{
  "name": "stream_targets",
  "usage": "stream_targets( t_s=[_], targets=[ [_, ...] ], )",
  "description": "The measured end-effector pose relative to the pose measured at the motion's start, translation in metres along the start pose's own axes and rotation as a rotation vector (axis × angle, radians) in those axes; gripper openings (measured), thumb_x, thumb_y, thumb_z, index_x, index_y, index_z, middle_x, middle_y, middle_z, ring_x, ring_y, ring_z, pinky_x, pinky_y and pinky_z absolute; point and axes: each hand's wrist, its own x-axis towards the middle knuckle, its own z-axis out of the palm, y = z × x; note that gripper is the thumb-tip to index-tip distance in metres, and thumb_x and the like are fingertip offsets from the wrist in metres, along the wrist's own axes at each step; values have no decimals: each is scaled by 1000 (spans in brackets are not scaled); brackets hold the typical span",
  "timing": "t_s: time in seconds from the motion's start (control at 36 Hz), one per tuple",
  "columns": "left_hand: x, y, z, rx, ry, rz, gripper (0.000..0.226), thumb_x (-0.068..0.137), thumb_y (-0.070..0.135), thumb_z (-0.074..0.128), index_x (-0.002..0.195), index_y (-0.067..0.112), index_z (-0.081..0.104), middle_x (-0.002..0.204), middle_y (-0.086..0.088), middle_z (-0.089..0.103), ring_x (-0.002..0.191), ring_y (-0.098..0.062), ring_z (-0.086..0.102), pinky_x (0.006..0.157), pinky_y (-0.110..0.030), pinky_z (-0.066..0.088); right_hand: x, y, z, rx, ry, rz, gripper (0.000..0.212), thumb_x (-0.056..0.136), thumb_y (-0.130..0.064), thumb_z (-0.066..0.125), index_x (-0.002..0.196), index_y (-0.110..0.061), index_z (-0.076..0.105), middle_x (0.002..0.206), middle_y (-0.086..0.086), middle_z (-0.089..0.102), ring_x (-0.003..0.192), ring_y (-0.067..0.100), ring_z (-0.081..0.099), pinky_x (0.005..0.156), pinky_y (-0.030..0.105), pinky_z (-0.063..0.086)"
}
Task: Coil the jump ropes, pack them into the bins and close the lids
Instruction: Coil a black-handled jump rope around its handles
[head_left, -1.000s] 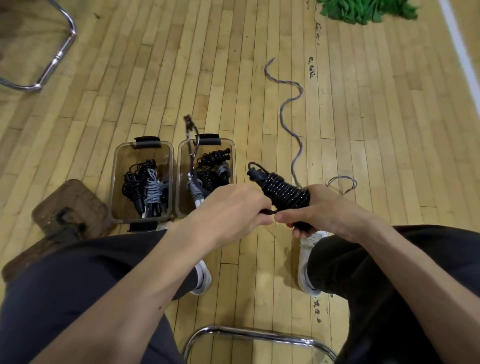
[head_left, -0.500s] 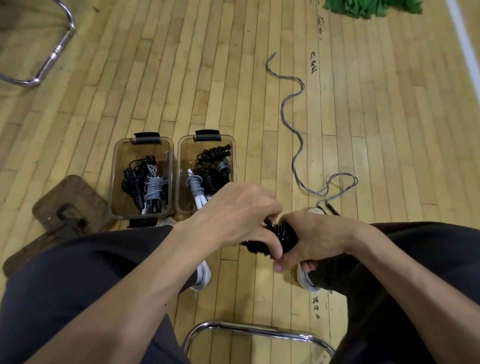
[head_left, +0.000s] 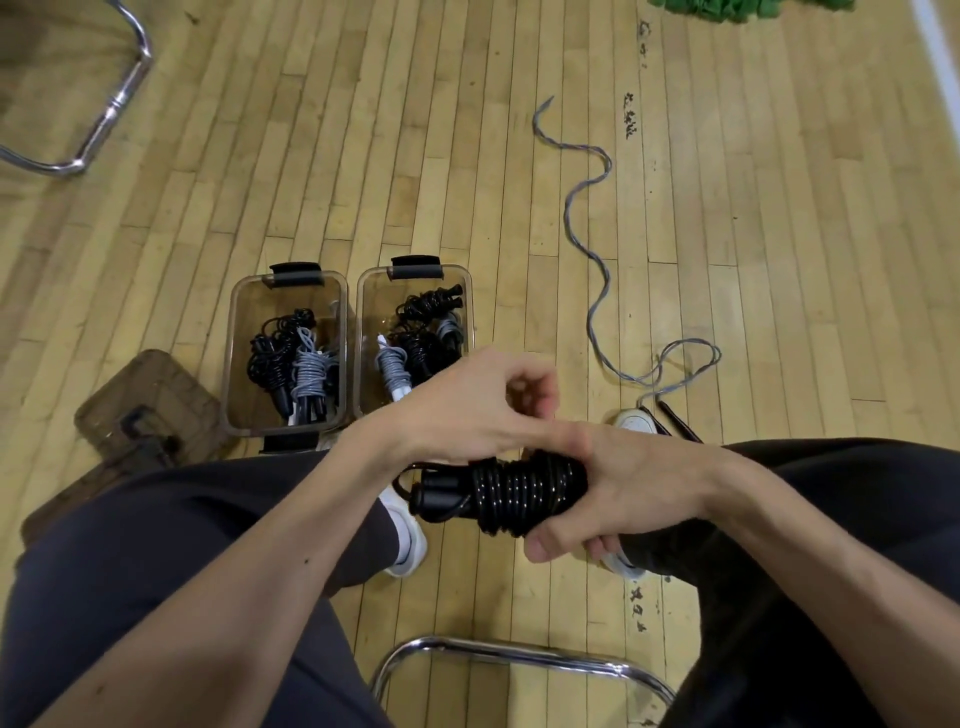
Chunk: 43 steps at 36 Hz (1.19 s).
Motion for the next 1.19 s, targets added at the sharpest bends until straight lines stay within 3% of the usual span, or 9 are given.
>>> stream_targets(
  t_s=[0.17, 0.31, 0.69, 0.92, 0.97, 1.06, 1.08, 1.11, 1.19],
  targets=[
    [4, 0, -9, -203, 169, 0, 39, 79, 48, 65, 79, 9, 62, 62, 2, 62, 56, -11, 58, 53, -22, 47, -5, 0, -12, 189, 31, -136, 30, 79, -15, 80, 101, -7, 61, 73, 1, 66, 59, 18, 60, 56, 29, 53],
    [-5, 1, -11, -271, 170, -46, 27, 101, -1, 45, 79, 3, 61, 70, -10, 57, 61, -19, 47, 62, -36, 40, -12, 5, -23, 356, 187, -256, 54, 71, -32, 76, 106, 5, 57, 72, 7, 65, 57, 20, 59, 55, 29, 51],
    [0, -7, -5, -204, 117, -138, 25, 105, 28, 48, 100, 13, 68, 66, 2, 59, 63, -15, 62, 68, -29, 52, -3, 3, -31, 460, 574, -216, 36, 78, -37, 73, 94, -7, 62, 74, 10, 62, 61, 21, 57, 53, 28, 50],
    [-2, -7, -3, 36, 83, -105, 23, 103, 35, 53, 87, 23, 64, 51, 5, 46, 48, -1, 30, 50, -33, 43, 5, 13, -33, 417, 690, -123, 25, 89, -28, 73, 96, -6, 64, 76, 11, 63, 63, 21, 61, 59, 31, 55],
    [-4, -7, -3, 78, 95, -114, 22, 102, 36, 54, 80, 33, 57, 83, 6, 66, 74, 7, 16, 58, -39, 41, 8, 15, -33, 385, 711, -105, 29, 88, -28, 75, 99, -3, 65, 76, 11, 62, 62, 21, 61, 58, 29, 54],
    [-5, -7, -4, 182, 111, -105, 20, 102, 37, 53, 83, 34, 53, 86, 0, 64, 96, 10, 44, 56, -21, 38, 12, 18, -32, 350, 730, -80, 32, 87, -27, 77, 99, 0, 64, 73, 11, 61, 60, 20, 59, 53, 26, 52],
    [-5, -7, -3, 234, 110, -94, 19, 103, 35, 53, 84, 32, 55, 73, -1, 61, 69, 3, 63, 54, -19, 35, 13, 18, -32, 347, 730, -69, 31, 86, -27, 78, 97, -1, 64, 72, 11, 60, 59, 20, 59, 53, 26, 52],
    [-6, -6, -2, 273, 108, -86, 18, 103, 32, 52, 87, 28, 58, 66, 4, 56, 49, 0, 40, 50, -17, 33, 14, 19, -32, 344, 724, -59, 29, 86, -27, 78, 94, -3, 63, 71, 10, 60, 58, 20, 58, 54, 27, 51],
    [-7, -7, 0, 424, 105, -81, 18, 104, 30, 48, 98, 20, 62, 68, 8, 55, 52, -5, 47, 53, -24, 34, 16, 21, -32, 322, 701, -25, 28, 86, -27, 79, 89, -4, 63, 69, 10, 58, 56, 20, 57, 54, 29, 51]
  ],
)
